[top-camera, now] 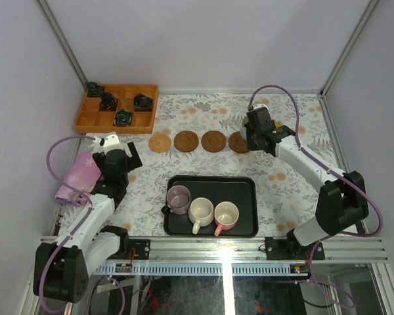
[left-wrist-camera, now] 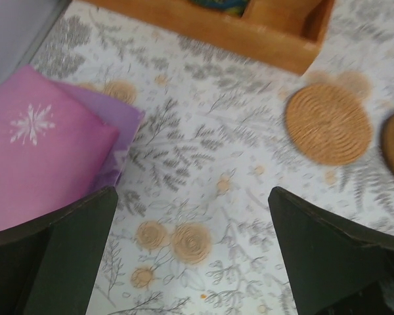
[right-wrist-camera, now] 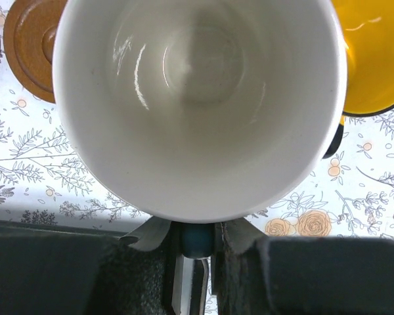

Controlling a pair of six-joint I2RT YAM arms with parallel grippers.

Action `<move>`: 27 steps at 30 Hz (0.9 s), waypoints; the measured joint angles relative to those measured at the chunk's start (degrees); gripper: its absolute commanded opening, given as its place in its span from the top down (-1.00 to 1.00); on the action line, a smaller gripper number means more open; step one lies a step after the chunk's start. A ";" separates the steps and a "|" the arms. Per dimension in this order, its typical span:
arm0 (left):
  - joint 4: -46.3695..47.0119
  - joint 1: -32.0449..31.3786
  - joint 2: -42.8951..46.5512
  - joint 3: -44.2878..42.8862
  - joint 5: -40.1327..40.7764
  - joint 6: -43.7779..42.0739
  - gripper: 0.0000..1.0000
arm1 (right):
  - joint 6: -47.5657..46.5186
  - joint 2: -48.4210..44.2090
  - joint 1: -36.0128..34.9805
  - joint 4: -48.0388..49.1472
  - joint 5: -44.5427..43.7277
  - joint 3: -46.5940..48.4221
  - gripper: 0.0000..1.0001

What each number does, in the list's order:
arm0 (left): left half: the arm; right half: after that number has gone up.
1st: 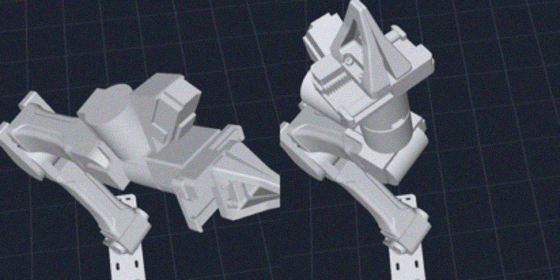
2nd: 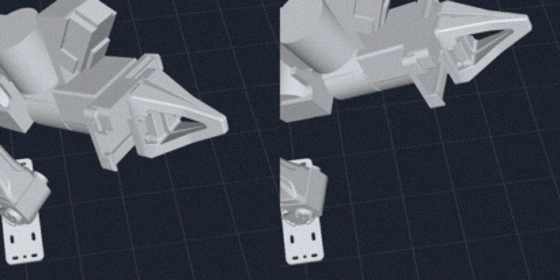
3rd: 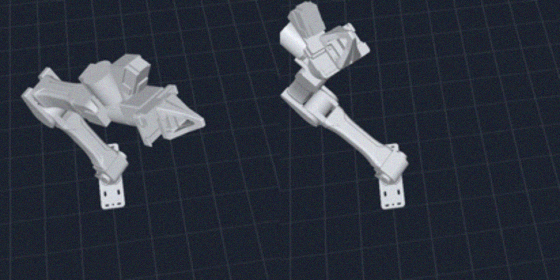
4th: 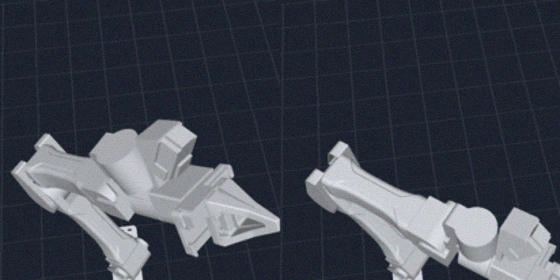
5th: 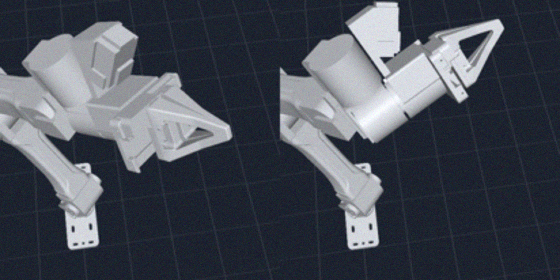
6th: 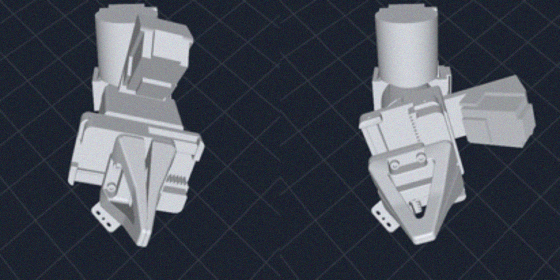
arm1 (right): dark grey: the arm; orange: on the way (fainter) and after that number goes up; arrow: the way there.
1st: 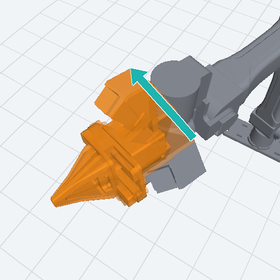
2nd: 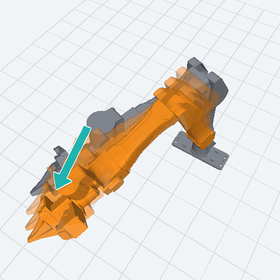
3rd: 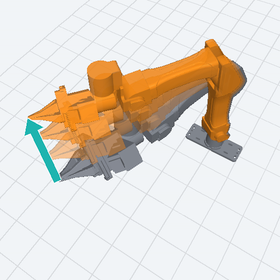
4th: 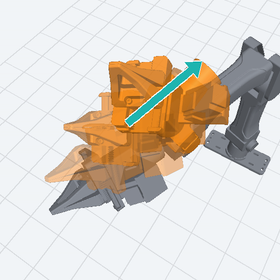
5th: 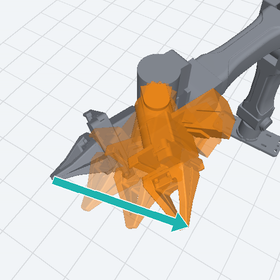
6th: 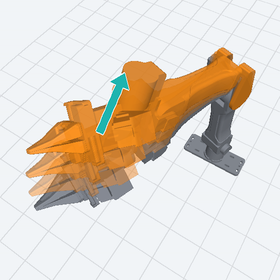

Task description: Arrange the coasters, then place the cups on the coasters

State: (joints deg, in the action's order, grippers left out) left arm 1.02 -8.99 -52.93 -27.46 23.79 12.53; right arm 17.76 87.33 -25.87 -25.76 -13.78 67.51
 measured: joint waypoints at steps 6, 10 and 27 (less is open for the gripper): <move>4.11 0.00 -2.03 7.45 3.45 -5.03 -1.00 | -1.16 0.83 1.18 0.37 1.57 1.88 1.00; 4.90 0.00 -0.26 8.87 3.67 -6.62 -1.00 | -1.25 1.03 1.57 0.81 2.97 1.97 1.00; 11.93 -0.79 7.93 20.55 3.19 -3.61 -1.00 | -0.92 1.66 3.50 2.10 7.45 1.97 1.00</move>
State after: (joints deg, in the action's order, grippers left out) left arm 12.95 -9.78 -44.99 -6.92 26.98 8.93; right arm 16.84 88.99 -22.37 -23.66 -6.33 69.47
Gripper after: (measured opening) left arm 0.997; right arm 0.207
